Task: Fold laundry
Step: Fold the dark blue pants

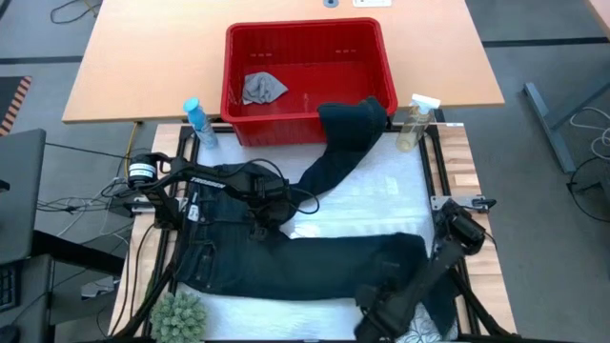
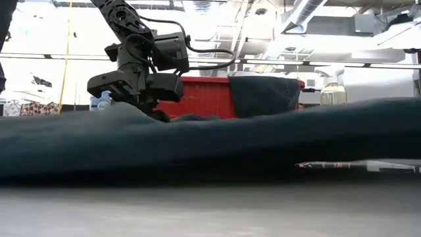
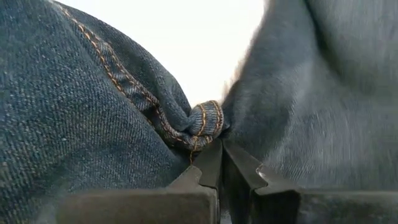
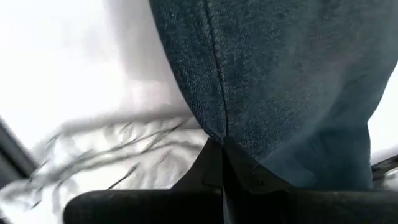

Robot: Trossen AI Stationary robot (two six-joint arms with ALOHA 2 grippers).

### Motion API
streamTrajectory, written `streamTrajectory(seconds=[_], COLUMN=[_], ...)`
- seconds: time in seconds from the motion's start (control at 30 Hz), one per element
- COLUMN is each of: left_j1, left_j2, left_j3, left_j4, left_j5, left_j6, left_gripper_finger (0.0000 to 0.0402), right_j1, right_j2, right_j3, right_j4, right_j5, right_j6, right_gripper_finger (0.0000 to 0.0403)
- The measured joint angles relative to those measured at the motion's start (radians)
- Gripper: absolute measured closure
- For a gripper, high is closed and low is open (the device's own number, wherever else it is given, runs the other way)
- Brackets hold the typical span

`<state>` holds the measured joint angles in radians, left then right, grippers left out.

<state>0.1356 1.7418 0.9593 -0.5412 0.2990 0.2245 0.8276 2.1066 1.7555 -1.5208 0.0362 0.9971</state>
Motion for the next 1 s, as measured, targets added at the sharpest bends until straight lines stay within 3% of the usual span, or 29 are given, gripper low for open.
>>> streamTrajectory(seconds=[0.2, 0.43, 0.8, 1.0], left_j1=[0.0, 0.001, 0.014, 0.032], left_j2=[0.001, 0.001, 0.0, 0.001], left_j3=[0.0, 0.0, 0.001, 0.064], left_j4=[0.003, 0.002, -0.003, -0.105], left_j5=[-0.005, -0.016, -0.019, -0.039], left_j6=[0.003, 0.011, -0.014, -0.023], left_gripper_finger=[0.0401, 0.0401, 0.0401, 0.0401], right_j1=[0.066, 0.085, 0.131, 0.152], right_j2=[0.001, 0.001, 0.001, 0.001], right_j3=[-0.01, -0.011, -0.011, -0.01], right_j4=[-0.002, 0.096, 0.167, 0.2], right_j5=[-0.012, -0.02, -0.011, -0.022], right_j6=[0.121, 0.115, 0.121, 0.193], right_gripper_finger=[0.0384, 0.0357, 0.036, 0.0357])
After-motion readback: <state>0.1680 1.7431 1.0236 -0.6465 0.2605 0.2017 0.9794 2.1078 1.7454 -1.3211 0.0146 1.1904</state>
